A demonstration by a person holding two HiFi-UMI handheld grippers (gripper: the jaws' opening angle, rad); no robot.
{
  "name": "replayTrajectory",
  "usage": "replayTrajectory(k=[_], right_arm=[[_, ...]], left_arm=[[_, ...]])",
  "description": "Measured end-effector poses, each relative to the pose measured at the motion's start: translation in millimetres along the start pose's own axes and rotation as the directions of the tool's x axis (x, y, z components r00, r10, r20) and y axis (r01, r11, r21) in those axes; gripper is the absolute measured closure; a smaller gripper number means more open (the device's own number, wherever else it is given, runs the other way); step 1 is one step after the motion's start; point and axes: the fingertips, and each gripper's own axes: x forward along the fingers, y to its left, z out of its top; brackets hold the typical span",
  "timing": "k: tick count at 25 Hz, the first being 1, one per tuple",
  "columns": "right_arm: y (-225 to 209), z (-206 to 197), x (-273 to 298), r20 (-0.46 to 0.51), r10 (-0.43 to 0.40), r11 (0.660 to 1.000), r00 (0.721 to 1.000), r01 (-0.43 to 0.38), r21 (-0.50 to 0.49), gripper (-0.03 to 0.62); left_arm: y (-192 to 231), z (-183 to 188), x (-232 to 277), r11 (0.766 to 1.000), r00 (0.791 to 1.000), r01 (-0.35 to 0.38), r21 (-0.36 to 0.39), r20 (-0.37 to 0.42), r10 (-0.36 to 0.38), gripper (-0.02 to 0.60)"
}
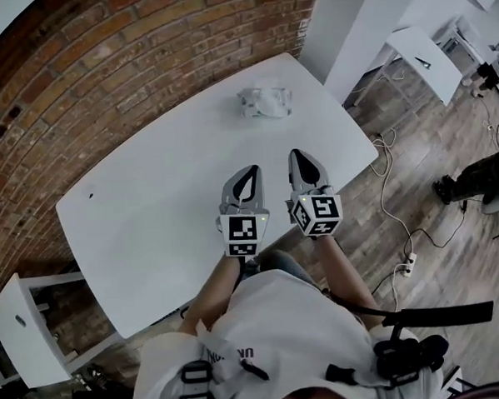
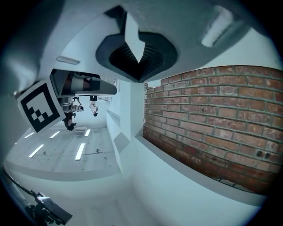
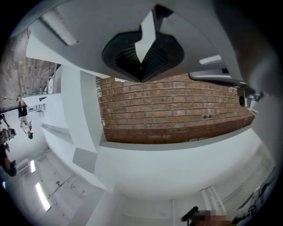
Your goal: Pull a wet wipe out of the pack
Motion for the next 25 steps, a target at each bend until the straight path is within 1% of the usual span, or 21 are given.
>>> replayTrajectory(k=[4, 7, 9, 11, 12, 14, 15, 17, 19, 20, 21, 22, 23, 25], right_arm=[[-14, -10, 47, -0.066, 0.063, 0.998, 0.996, -0.065, -0.018, 0.588], [-33, -16, 87, -0.088, 0.073, 0.997, 0.993, -0.076, -0.026, 0.588], [-46, -28, 113, -0.136, 0.075, 0.995, 0.988, -0.083, -0.051, 0.544], [-53, -43, 140, -0.202, 0.085, 0.992, 0.976, -0.101, -0.072, 0.477], [-55, -51, 152, -0.242, 0.093, 0.99, 0.966, -0.115, -0.08, 0.439], [-55, -70, 181, -0.333, 0.101, 0.983, 0.937, -0.146, -0.113, 0.396], [-56, -81, 196, -0.382, 0.092, 0.978, 0.92, -0.156, -0.139, 0.387], [-62, -101, 217, -0.468, 0.049, 0.972, 0.882, -0.15, -0.18, 0.387], [-70, -115, 224, -0.521, 0.013, 0.977, 0.854, -0.123, -0.176, 0.39], [-71, -119, 224, -0.541, 0.003, 0.978, 0.841, -0.114, -0.173, 0.403], [-71, -122, 224, -0.555, -0.007, 0.978, 0.832, -0.109, -0.177, 0.462], [-71, -122, 223, -0.561, -0.017, 0.977, 0.828, -0.105, -0.185, 0.511], [-71, -120, 222, -0.558, -0.023, 0.977, 0.829, -0.101, -0.189, 0.582], [-72, -111, 221, -0.525, -0.018, 0.979, 0.851, -0.092, -0.181, 0.583]], left_arm=[[15, -5, 16, 0.999, 0.999, -0.037, -0.032, -0.02, 0.037, 0.578], [24, -1, 28, 0.997, 0.997, -0.07, -0.025, -0.029, 0.07, 0.578], [26, 0, 36, 0.997, 0.996, -0.079, -0.016, -0.035, 0.078, 0.578], [31, 0, 46, 0.996, 0.996, -0.086, -0.008, -0.039, 0.086, 0.578], [33, 0, 50, 0.996, 0.995, -0.089, -0.003, -0.042, 0.089, 0.578], [39, -4, 55, 0.995, 0.993, -0.102, 0.002, -0.052, 0.101, 0.578], [44, -6, 56, 0.994, 0.992, -0.112, 0.004, -0.059, 0.112, 0.578], [53, -10, 58, 0.991, 0.988, -0.134, 0.005, -0.072, 0.134, 0.578], [60, -10, 59, 0.989, 0.986, -0.15, 0.005, -0.076, 0.15, 0.578], [63, -10, 59, 0.988, 0.985, -0.156, 0.003, -0.077, 0.156, 0.578], [66, -11, 59, 0.987, 0.984, -0.161, 0.0, -0.078, 0.161, 0.578], [67, -11, 59, 0.987, 0.983, -0.164, -0.001, -0.079, 0.163, 0.578], [68, -11, 60, 0.986, 0.983, -0.165, -0.002, -0.08, 0.164, 0.578], [67, -12, 61, 0.986, 0.983, -0.164, -0.003, -0.079, 0.163, 0.578]])
